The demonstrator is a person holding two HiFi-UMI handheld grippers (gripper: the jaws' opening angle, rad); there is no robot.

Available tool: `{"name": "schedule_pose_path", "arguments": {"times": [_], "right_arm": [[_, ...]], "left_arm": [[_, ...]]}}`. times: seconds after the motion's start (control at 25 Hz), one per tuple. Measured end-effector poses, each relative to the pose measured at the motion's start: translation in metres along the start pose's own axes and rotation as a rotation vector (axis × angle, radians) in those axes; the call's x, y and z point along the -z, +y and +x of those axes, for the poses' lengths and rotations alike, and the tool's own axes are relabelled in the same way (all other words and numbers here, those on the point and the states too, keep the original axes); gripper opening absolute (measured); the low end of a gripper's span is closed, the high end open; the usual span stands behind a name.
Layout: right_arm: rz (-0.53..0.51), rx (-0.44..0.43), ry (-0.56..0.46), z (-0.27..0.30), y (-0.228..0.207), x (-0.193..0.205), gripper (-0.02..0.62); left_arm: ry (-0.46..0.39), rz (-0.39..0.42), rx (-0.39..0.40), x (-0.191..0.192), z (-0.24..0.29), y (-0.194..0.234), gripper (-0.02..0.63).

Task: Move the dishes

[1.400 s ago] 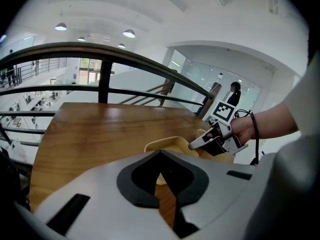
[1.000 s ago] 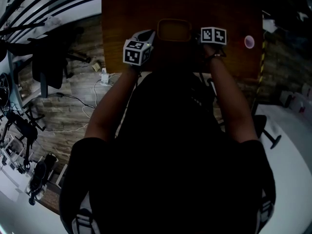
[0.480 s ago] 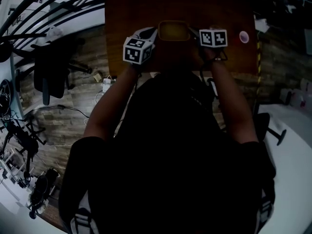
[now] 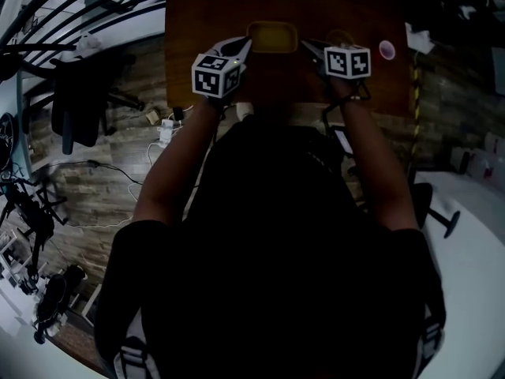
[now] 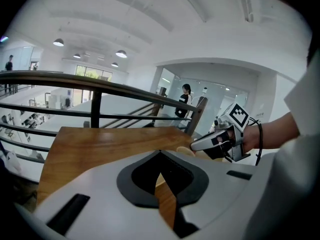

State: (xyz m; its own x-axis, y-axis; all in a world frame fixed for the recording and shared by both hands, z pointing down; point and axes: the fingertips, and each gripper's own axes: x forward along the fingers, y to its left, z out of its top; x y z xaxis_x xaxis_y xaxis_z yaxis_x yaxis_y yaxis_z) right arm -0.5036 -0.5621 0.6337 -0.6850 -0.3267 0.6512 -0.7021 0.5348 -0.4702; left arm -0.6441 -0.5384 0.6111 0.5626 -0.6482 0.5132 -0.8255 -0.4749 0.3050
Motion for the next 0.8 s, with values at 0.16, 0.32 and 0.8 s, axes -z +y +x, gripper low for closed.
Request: {"name": "schedule_pose_path", "arguments": {"times": [0.16, 0.32, 0.8], "right_arm": [[-0.045, -0.042, 0.021, -0.027, 0.002, 0.019, 0.011], [-0.095, -0.099, 0.024, -0.052, 0.005, 0.041, 0.011], [-0.199, -0.199, 0.041, -0.1, 0.041, 0.114, 0.011]], "left_arm": [[-0.022, -0.04, -0.021, 0.005, -0.005, -0.041, -0.005], [-0.039, -0.045, -0.037, 0.017, -0.01, -0.08, -0.005], [-0.008, -0.05, -0.099, 0.079, -0.054, -0.143, -0.005]]}}
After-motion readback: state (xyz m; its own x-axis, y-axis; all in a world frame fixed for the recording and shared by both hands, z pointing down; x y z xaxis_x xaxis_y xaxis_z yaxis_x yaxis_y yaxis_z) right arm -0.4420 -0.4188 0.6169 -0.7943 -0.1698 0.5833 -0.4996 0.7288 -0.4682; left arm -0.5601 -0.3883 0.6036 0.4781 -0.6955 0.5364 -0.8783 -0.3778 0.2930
